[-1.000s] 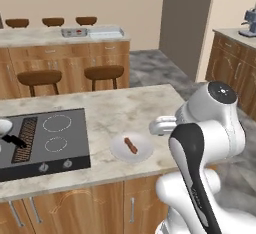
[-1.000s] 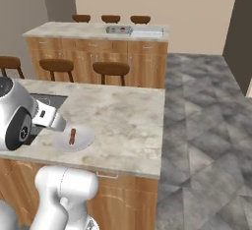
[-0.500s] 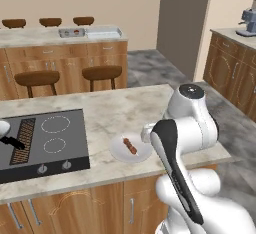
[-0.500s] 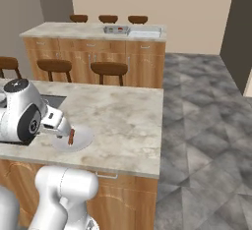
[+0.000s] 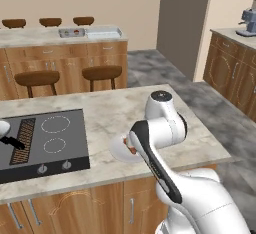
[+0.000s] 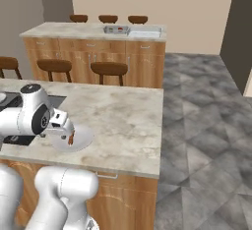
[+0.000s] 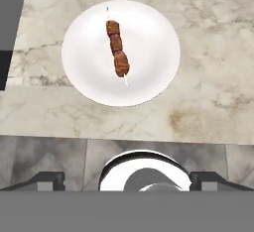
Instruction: Place the cold items (kiwi and tomato) from the fridge in one tupperware on the dining counter. Place the warm items (hot dog and kebab skewer) in the stove area in another tupperware.
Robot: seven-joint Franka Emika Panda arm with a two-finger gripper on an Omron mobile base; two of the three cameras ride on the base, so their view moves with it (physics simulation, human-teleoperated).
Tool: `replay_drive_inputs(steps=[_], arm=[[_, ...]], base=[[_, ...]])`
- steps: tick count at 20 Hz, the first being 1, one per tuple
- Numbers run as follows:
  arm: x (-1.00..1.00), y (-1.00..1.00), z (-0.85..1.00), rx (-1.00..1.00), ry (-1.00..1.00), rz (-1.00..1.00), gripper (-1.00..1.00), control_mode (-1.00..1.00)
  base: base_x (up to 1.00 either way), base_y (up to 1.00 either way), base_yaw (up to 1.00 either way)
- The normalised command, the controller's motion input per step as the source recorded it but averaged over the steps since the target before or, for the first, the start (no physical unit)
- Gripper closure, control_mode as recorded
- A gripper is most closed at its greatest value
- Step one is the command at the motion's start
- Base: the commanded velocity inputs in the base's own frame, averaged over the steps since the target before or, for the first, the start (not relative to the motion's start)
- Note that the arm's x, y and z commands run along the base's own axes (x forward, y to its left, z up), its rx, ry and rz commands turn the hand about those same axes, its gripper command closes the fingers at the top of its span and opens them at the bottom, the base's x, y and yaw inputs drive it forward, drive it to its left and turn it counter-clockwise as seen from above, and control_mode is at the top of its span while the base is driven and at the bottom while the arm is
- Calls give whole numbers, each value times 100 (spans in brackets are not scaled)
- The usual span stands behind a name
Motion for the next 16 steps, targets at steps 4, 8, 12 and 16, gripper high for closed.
replay_drive_inputs(steps=[4,8,12,16], arm=[[55,0,-43,0,3,4,-100,-100],[63,17,-34,-1,9,0,-100,-100],[63,35,-40,-1,15,0,-100,-100],[49,16,-29,0,8,0,-100,-100]], base=[[0,0,0],[0,0,0],[0,0,0],[0,0,0]])
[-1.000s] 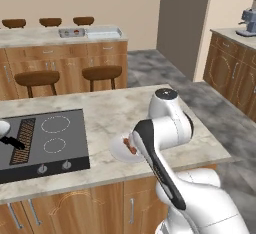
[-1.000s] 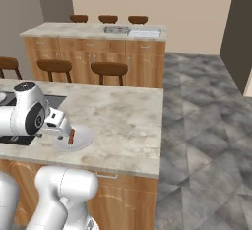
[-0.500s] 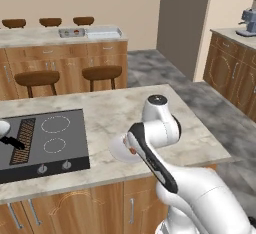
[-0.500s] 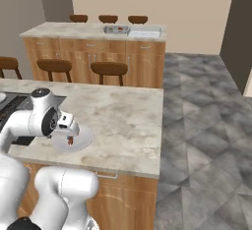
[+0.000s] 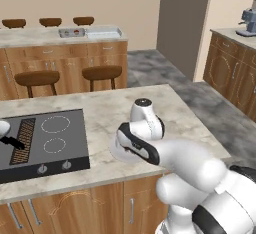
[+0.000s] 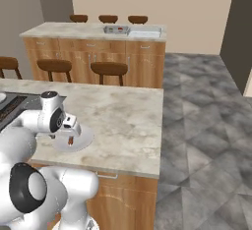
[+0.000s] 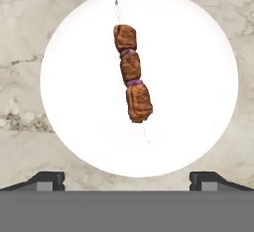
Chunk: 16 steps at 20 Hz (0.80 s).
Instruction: Place the cold items (kiwi and tomato) from the fridge in one tupperware on the dining counter. Place the warm items (hot dog and kebab skewer) in the stove area in another tupperware.
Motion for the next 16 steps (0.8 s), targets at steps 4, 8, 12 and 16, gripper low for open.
replay_drive_inputs(steps=[4,8,12,16], arm=[[43,5,-28,0,2,-3,-100,-100],[35,2,-35,0,1,-3,-100,-100],[22,2,-40,0,1,-1,-100,-100],[14,3,-39,-2,0,-1,-100,-100]], base=[[0,0,0],[0,0,0],[0,0,0],[0,0,0]])
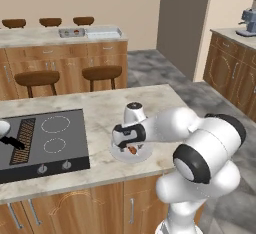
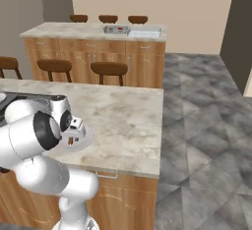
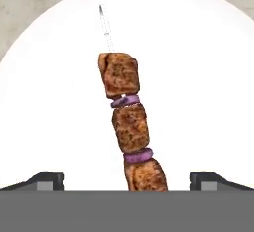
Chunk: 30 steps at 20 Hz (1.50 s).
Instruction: Place the cold items (kiwi and tomato) from the fridge in one tupperware on the dining counter. Place the warm items (hot dog and kebab skewer) in the stove area in another tupperware.
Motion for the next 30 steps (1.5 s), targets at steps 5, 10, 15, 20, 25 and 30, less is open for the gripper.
replay_drive_inputs(steps=[5,10,15,20,25,30], arm=[[12,5,-24,-1,0,-1,100,-100],[-3,-1,-2,0,0,0,100,-100],[-51,-13,46,3,-21,0,100,-100],[-53,-17,91,8,-19,0,100,-100],[-42,-21,98,7,-18,0,100,-100],[-31,-9,86,3,-15,0,100,-100]], base=[[0,0,0],[0,0,0],[0,0,0],[0,0,0],[0,0,0],[0,0,0]])
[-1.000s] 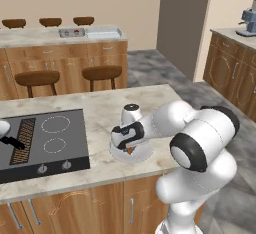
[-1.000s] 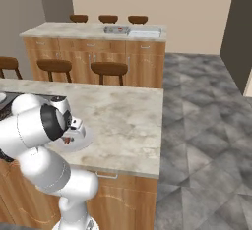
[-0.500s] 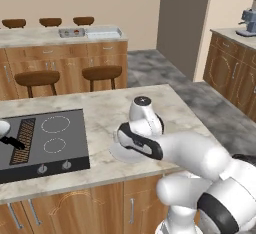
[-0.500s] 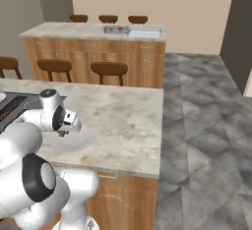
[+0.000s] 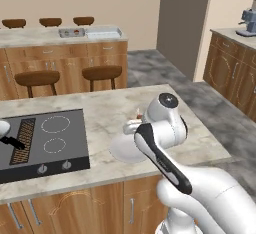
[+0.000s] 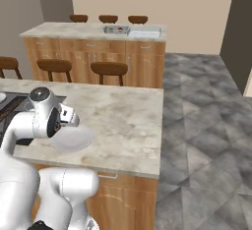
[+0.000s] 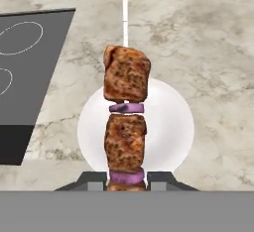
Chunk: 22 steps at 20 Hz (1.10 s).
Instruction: Place the cold items (kiwi and tomato) from the fridge in one tupperware on the dining counter. Place the warm items (hot dog and kebab skewer) in the stove area in another tupperware.
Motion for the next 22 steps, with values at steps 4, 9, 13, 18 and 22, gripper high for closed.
replay_drive_inputs(steps=[4,9,13,18,22], arm=[[-32,-3,83,1,-7,0,100,-100],[-32,-5,55,0,-4,-2,100,100],[0,0,0,0,0,0,100,100],[0,0,0,0,0,0,100,100],[0,0,0,0,0,0,100,100]], base=[[0,0,0],[-13,-1,-1],[-65,-39,-19],[-18,-88,-17],[-3,-99,-11]])
